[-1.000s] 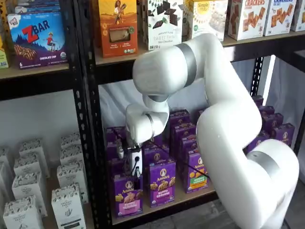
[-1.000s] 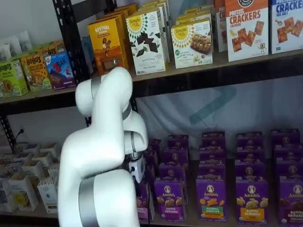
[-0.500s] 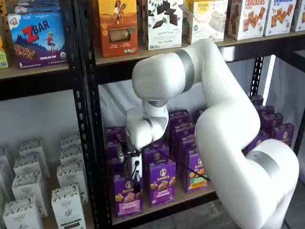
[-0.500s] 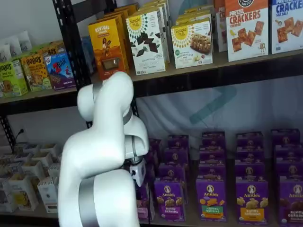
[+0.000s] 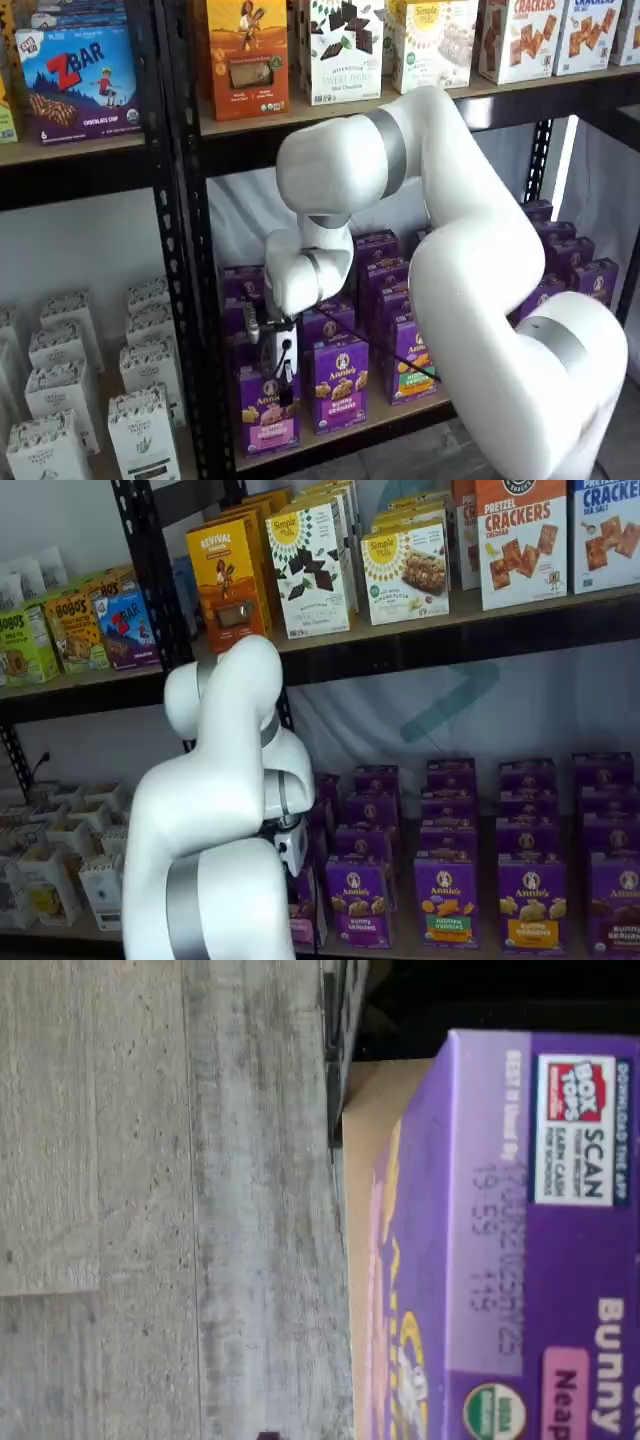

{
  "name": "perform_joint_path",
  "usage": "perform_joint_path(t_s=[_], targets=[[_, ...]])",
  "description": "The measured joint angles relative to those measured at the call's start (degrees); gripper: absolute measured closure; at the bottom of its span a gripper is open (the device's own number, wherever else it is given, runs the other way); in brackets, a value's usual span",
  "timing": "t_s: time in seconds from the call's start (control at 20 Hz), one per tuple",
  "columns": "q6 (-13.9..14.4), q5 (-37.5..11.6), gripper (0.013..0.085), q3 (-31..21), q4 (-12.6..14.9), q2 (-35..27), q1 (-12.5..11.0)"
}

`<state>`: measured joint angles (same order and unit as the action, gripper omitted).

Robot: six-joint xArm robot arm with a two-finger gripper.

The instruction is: Pick up the purple box with a pink patch in the middle, on the bottom shelf, the first box from the left

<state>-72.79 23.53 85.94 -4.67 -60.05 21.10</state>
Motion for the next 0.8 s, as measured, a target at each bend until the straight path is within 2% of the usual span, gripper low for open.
perform_joint_path(t_s=[0.05, 0.2, 0.3, 0.35, 0.4, 0.8], targets=[[0.0, 0.0, 0.0170, 0.1, 0.0, -0.1, 0.0], [0.2, 0.1, 0.0210, 0.2, 0.0, -0.2, 0.1], [0.3, 0.4, 0.0290, 0.2, 0.1, -0.2, 0.2], [0.4, 0.5, 0.0290, 0.3, 0.2, -0.2, 0.2], [0.4, 0.7, 0.0330, 0.3, 0.2, -0.2, 0.2], [1.7, 1.1, 0.0330, 0.0, 1.6, 0.0, 0.3]])
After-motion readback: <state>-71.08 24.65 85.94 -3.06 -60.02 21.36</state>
